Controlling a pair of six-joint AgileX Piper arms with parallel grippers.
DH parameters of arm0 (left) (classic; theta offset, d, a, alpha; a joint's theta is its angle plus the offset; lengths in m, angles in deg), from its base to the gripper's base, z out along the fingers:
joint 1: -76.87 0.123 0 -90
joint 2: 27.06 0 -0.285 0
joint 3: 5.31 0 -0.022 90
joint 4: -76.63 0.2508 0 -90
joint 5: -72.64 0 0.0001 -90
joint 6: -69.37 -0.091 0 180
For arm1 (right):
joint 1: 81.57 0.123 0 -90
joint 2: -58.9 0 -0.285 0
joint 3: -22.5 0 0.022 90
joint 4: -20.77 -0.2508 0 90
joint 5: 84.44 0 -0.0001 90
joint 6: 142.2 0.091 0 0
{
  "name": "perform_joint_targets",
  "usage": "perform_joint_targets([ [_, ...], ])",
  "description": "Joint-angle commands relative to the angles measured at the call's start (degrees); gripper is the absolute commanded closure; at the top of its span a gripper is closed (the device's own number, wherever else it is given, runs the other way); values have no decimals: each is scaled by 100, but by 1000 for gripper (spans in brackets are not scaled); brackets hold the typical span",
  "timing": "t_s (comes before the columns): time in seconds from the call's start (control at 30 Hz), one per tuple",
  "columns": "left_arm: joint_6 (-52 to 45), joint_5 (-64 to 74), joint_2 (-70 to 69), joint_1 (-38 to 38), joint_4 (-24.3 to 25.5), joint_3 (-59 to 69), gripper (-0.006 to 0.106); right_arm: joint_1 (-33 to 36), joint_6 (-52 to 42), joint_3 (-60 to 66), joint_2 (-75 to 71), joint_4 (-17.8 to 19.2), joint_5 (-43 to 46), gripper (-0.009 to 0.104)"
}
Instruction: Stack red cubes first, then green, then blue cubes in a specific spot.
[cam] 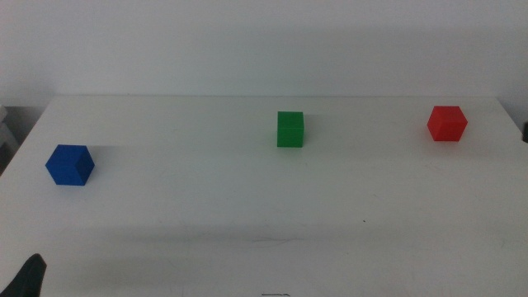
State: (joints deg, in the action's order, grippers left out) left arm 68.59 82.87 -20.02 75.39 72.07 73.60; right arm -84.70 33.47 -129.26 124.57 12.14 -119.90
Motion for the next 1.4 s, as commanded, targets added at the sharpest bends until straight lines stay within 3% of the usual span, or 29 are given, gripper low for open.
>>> perform_joint_targets([
  [0.0, 46, -480, -116, -5, -23, -25, 8, 2, 10, -456, 391, -86, 216, 1],
  [0.17, 46, -480, -116, -5, -23, -25, 8, 2, -10, -555, 1089, -312, 375, 1],
  [0.43, 46, -480, -116, -5, -23, -25, 8, 2, -10, -1700, 2377, -216, 99, 1],
  [0.73, 46, -480, -116, -5, -23, -25, 8, 2, -22, -4036, 4350, 209, -625, 1],
  [1.0, 46, -480, -116, -5, -23, -25, 8, 2, -71, -5759, 5918, 368, -980, 1],
  [1.37, 46, -480, -116, -5, -23, -25, 8, 2, -44, -6448, 6974, 634, -863, 1],
])
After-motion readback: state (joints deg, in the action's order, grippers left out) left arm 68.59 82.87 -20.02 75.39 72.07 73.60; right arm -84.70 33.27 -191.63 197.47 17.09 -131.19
